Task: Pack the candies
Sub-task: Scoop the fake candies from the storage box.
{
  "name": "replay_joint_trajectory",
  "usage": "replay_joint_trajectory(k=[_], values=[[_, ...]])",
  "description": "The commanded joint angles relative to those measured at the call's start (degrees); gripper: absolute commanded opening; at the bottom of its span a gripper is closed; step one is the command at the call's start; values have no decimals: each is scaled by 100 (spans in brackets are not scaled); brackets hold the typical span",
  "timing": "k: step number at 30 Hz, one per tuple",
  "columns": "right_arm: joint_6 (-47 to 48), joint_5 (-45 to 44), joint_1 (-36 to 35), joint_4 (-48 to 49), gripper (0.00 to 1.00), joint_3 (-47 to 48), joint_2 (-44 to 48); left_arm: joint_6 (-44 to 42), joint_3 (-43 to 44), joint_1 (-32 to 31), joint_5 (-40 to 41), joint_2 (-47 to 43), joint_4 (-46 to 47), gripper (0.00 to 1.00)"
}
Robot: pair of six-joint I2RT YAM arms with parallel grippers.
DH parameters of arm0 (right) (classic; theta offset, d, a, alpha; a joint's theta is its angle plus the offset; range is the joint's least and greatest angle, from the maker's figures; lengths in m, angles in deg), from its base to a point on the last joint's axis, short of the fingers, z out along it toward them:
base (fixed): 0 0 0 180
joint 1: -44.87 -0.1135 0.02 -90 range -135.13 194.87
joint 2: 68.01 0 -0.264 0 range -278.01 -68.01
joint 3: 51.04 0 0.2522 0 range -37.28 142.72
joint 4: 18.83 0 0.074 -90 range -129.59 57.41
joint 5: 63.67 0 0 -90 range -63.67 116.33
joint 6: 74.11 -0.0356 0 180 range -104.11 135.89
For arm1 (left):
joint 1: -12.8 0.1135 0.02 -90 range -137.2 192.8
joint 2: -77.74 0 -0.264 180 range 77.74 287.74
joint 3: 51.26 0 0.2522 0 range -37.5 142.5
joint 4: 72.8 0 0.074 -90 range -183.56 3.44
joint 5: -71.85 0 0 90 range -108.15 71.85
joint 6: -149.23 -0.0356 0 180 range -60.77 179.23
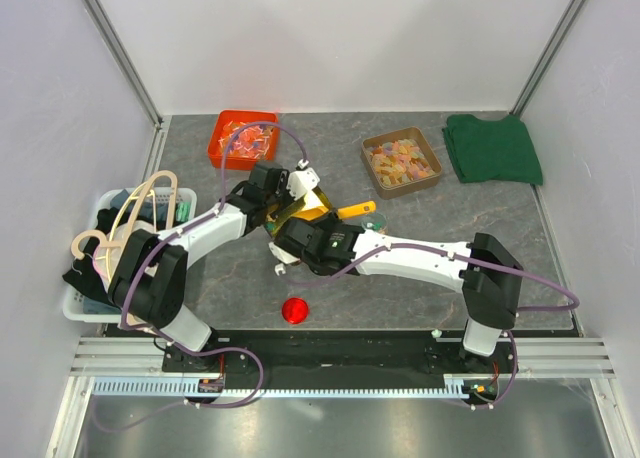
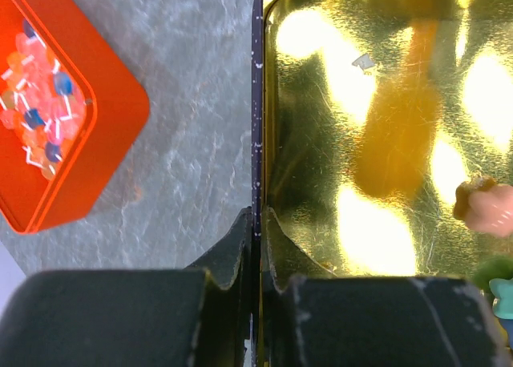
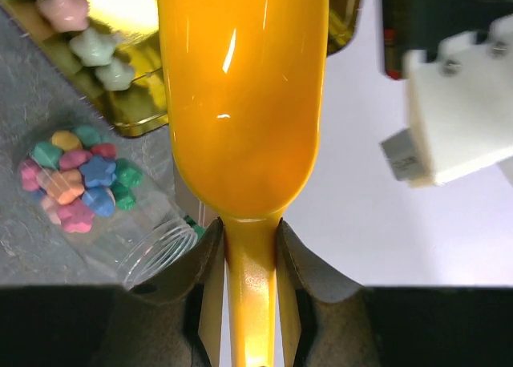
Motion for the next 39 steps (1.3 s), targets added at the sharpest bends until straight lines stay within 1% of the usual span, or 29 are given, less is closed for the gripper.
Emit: replay_joint_trajectory(k=[1, 6, 8, 10, 14, 19, 23, 27, 31, 34, 35, 37, 38, 39], values=[[530, -744, 34, 503, 0, -519, 270, 78, -135, 55, -207, -197, 857, 2], [1127, -1148, 148, 803, 0, -696, 157, 228, -231, 64, -514, -303, 998, 2], [1347, -1395, 174, 1075, 0, -801, 104, 236, -205, 64, -550, -338, 971, 2], [1786, -1631, 201, 1442, 0, -959, 33, 237, -205, 64, -568, -347, 892, 2], [2314, -1852, 201, 1682, 0, -1118, -151, 219, -266, 64, -550, -382, 822, 2], [2911, -1923, 87, 1954, 0, -1451, -275, 219, -328, 64, -594, -478, 760, 2], [3088, -1783, -106, 1955, 0, -1505, -257, 210, -354, 72, -586, -514, 751, 2], [2869, -1493, -326, 1508, 0, -1312, -371, 210, -354, 90, -621, -514, 751, 2], [2658, -1387, -511, 1357, 0, -1215, -520, 254, -319, 90, -630, -522, 743, 2], [2176, -1203, -634, 936, 0, -873, -757, 324, -275, 90, -560, -523, 672, 2], [1878, -1150, -652, 631, 0, -768, -819, 342, -249, 99, -525, -523, 664, 2], [1482, -852, -660, 322, 0, -478, -985, 438, -170, 99, -419, -479, 533, 2], [1271, -694, -660, -72, 0, -337, -1065, 474, -144, 99, -419, -470, 480, 2], [756, -544, -660, -250, 0, -49, -1144, 535, -117, 99, -253, -479, 401, 2]])
